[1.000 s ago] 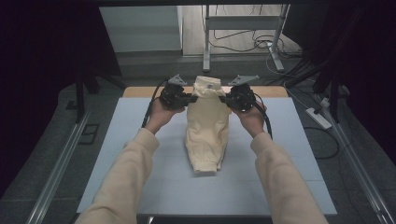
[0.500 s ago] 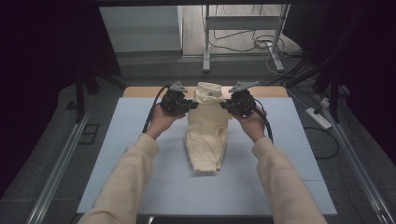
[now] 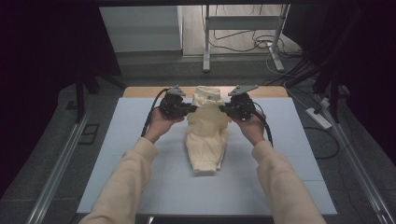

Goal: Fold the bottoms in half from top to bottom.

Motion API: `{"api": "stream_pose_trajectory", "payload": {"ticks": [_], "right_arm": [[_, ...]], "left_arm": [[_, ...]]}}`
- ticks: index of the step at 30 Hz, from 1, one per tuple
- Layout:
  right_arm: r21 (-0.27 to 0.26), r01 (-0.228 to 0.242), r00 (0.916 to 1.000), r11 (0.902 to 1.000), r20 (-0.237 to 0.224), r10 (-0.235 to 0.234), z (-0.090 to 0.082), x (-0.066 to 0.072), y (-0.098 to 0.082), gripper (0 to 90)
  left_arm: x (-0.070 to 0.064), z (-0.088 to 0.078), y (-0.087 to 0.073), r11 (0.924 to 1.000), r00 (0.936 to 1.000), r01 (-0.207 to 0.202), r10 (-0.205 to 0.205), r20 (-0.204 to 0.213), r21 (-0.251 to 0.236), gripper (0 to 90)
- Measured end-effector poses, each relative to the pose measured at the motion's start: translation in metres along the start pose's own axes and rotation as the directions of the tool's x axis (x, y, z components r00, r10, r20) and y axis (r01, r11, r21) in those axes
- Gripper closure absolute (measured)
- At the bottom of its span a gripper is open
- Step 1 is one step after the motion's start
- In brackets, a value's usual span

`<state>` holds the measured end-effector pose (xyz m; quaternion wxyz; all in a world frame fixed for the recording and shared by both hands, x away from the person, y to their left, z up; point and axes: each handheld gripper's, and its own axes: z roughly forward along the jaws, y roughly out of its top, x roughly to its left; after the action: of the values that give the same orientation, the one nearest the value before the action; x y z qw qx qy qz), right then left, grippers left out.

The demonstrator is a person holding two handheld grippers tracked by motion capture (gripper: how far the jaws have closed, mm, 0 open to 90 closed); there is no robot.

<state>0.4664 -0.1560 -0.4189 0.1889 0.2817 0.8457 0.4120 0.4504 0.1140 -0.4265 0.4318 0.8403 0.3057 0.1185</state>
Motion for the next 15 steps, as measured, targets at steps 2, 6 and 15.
{"api": "stream_pose_trajectory", "payload": {"ticks": [2, 6, 15], "right_arm": [[0.005, 0.001, 1.0, 1.0, -0.004, -0.001, 0.0, 0.001, -0.001, 78.7], [0.01, 0.003, 0.9999, 0.9999, -0.012, -0.003, 0.0, 0.004, -0.003, 78.7], [0.019, -0.006, 0.9994, 0.9998, -0.033, 0.007, 0.001, 0.008, -0.013, 78.7]], "left_arm": [[-0.001, 0.0, -0.002, 1.0, 1.0, 0.003, -0.003, 0.004, -0.002, 81.3], [-0.002, 0.0, -0.006, 1.0, 0.9999, 0.007, -0.007, 0.011, 0.004, 81.3], [-0.007, 0.0, -0.015, 0.9999, 0.9996, 0.012, -0.012, 0.024, 0.012, 81.3]]}}
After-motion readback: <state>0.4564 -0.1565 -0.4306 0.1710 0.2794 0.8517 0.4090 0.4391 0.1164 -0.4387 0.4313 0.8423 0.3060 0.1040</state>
